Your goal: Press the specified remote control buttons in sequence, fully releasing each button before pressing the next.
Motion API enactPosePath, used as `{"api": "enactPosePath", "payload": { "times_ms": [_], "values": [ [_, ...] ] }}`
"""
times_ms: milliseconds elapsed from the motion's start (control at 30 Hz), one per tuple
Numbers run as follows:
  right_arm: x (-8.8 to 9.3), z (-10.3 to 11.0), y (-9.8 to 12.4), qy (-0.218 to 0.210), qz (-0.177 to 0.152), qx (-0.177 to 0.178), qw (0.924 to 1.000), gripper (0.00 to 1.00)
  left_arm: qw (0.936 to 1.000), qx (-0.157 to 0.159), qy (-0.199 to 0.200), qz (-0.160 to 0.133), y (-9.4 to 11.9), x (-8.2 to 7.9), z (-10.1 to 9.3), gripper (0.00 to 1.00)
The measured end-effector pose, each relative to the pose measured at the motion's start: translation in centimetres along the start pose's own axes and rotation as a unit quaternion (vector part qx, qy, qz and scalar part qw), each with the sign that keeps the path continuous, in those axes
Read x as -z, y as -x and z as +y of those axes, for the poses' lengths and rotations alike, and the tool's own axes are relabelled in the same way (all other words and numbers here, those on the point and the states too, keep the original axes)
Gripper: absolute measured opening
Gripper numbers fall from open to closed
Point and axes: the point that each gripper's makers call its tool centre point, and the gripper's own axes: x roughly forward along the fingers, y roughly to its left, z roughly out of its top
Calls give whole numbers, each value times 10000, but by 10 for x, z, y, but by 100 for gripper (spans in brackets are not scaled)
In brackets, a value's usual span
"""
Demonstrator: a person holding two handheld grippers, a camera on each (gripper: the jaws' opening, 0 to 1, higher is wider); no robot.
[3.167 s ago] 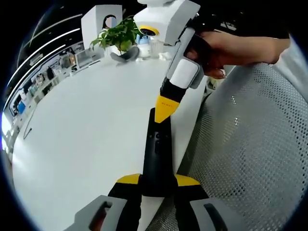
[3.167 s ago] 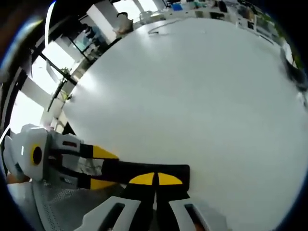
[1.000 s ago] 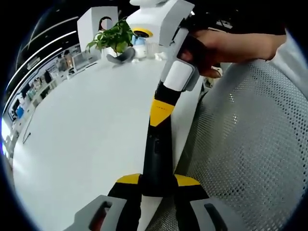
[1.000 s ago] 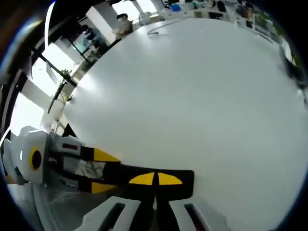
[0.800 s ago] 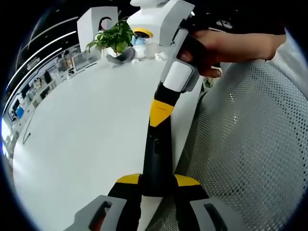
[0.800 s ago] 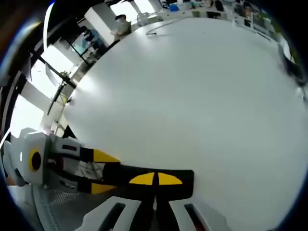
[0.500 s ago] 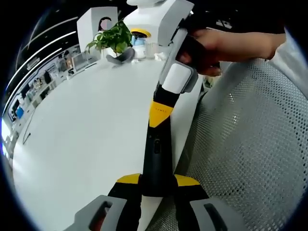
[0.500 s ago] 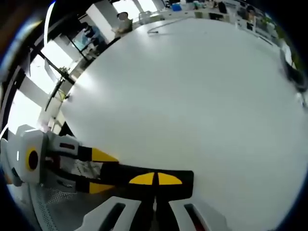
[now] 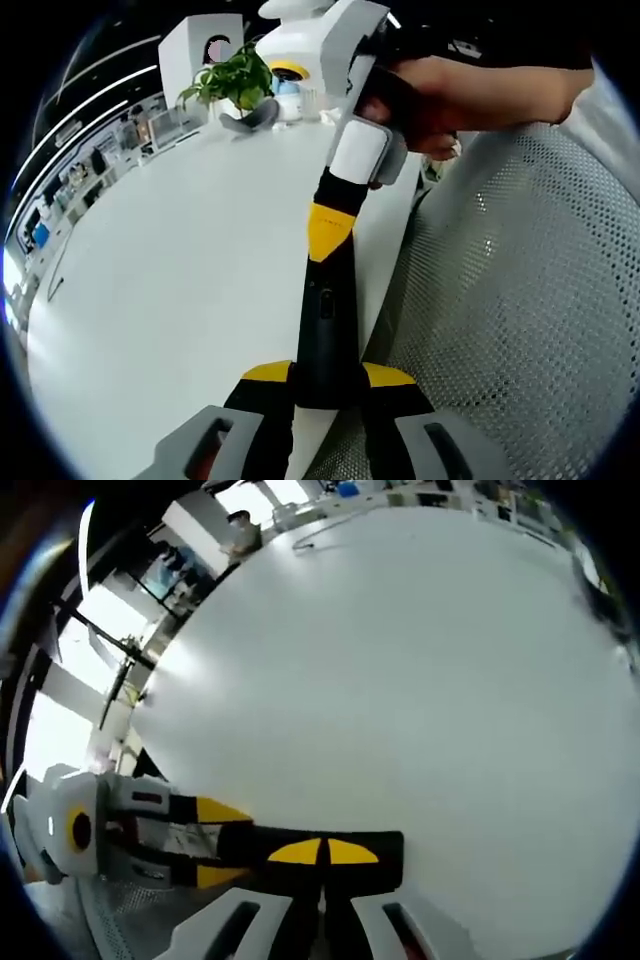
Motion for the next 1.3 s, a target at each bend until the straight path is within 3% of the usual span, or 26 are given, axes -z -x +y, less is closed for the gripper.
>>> {"api": "enactPosePath", "payload": {
  "times_ms": [200, 433, 733, 933, 1300],
  "values": [
    [5, 4, 0, 106, 171, -17, 9998, 0, 10000, -2, 1, -1, 0, 0, 0, 25],
    [10, 10, 0, -52, 373, -204, 9991, 0, 10000, -1, -7, -7, 0, 0, 0, 25],
    [11, 9, -1, 119, 406, -119, 9990, 0, 10000, 3, -36, -15, 0, 0, 0, 25],
    [11, 7, 0, -286, 362, -301, 9985, 0, 10000, 11, -26, -18, 0, 0, 0, 25],
    [11, 8, -1, -323, 350, -322, 9983, 0, 10000, 14, -28, -19, 0, 0, 0, 25]
  ]
}}
